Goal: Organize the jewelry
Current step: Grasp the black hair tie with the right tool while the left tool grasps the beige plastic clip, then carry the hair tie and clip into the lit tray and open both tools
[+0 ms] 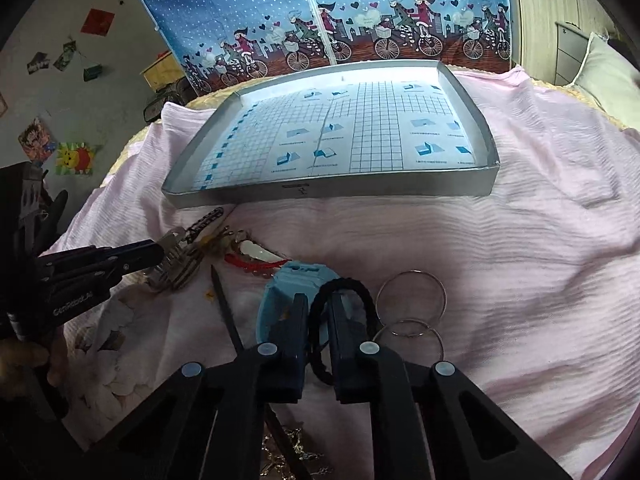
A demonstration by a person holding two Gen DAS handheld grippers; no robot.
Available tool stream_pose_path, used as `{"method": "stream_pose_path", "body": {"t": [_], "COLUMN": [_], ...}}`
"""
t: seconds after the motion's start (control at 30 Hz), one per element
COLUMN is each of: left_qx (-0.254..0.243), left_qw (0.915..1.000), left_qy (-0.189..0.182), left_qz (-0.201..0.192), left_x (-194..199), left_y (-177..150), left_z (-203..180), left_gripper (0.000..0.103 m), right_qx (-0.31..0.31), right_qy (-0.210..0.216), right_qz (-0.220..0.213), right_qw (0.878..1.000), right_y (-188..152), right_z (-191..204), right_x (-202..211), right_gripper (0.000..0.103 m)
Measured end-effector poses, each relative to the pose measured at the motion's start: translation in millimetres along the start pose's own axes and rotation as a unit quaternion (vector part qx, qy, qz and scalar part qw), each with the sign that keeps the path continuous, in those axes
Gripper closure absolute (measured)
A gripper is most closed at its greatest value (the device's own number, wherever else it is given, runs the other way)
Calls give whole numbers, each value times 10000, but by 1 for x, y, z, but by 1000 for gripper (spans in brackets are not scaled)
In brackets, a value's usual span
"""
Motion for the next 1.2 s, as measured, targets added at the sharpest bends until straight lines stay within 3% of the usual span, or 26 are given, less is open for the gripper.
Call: {"method": "stream_pose_path", "body": {"t": [0.4, 0.83, 1.2], "left_qx": [-36, 555, 1326], "left_qw": [9999, 9919, 9770], "left_qy": [10, -941, -1372], "left_qz": [-116, -653, -956], "left_x": [7, 39, 27], "left_y": [-1, 13, 65], "left_z": [-2, -6, 11], "left_gripper": [102, 103, 103], "right_qx": [333, 334, 106], "right_qy": [533, 1188, 1458], "right_qz": [-229, -982, -1385], "right_qw": [9978, 9875, 9795], "right_y": [-2, 15, 72], "right_z": [22, 23, 4], "right_x": [5, 25, 7], "right_gripper": [96, 97, 97]}}
Point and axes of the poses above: each gripper's, at about its wrist camera, not at the fingertips, and x roughly against the way its jaws point, z to its left, y to its top, the point moved 2 cm from there along -x, roughly the way its jaws point, and after that the axes turned 9 degrees about y, right-handed, at the moved point
